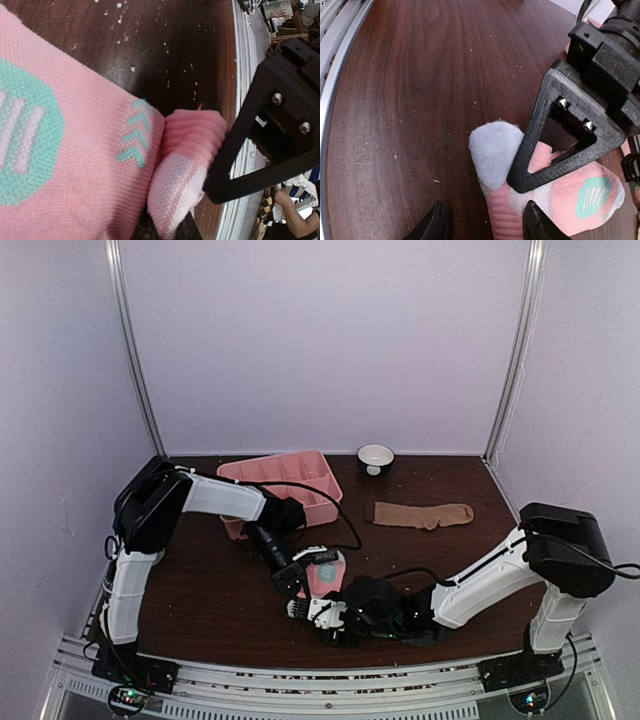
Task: Roll the socks
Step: Roll the sock at the center of the board.
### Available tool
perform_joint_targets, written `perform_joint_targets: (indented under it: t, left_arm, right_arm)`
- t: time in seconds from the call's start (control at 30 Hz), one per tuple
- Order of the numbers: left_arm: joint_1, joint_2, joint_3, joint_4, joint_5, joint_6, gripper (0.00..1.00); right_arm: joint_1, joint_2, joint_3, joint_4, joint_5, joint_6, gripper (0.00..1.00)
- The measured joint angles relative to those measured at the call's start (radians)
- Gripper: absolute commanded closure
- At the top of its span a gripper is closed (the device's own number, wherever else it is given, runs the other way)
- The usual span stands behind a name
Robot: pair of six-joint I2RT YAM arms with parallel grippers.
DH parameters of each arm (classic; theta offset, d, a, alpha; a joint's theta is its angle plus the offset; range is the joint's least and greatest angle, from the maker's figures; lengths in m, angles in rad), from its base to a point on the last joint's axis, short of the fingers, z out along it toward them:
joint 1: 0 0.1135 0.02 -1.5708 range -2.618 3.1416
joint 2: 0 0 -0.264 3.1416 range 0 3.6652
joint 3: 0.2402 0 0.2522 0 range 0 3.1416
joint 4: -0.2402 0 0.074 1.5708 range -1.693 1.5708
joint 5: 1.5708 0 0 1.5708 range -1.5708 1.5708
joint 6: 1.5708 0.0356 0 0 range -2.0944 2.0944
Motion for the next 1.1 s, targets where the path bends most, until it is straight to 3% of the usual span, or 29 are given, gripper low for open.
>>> perform_joint_targets:
  t: [0.2,0.33,0.43,0.6,0.67,0.8,0.83,0.87,1.1]
  left_arm:
    - [0.0,0.002,0.0,0.0,0.0,0.008,0.75]
    - [0.001,0.003,0.0,-0.018,0.021,0.038,0.57]
    - [0.003,0.0,-0.006,-0.036,0.049,0.08,0.54]
    - [0.007,-0.008,-0.018,-0.039,0.064,0.136,0.49]
    - [0.007,-0.027,-0.039,-0.031,0.05,0.148,0.42]
    - [0.009,-0.108,-0.111,0.028,-0.01,0.172,0.38]
    - [0.008,-0.138,-0.136,0.049,-0.036,0.179,0.14]
    - [0.009,-0.167,-0.158,0.064,-0.061,0.185,0.04]
    - [0.044,-0.413,-0.294,0.164,-0.222,0.238,0.02]
  right_arm:
    - [-0.025,0.027,0.018,-0.011,-0.008,-0.029,0.61]
    - [-0.047,0.056,0.062,-0.044,-0.016,-0.021,0.63]
    - [-0.072,0.074,0.085,-0.057,-0.029,-0.006,0.64]
    - [-0.098,0.079,0.086,-0.056,-0.074,0.021,0.73]
    - [-0.112,0.083,0.086,-0.054,-0.105,0.037,0.77]
    - [-0.143,0.101,0.086,-0.016,-0.182,0.091,0.83]
    - [-0.151,0.106,0.085,-0.003,-0.201,0.105,0.84]
    - [-0.159,0.11,0.085,0.007,-0.218,0.119,0.85]
    - [-0.218,0.132,0.067,0.088,-0.365,0.252,0.91]
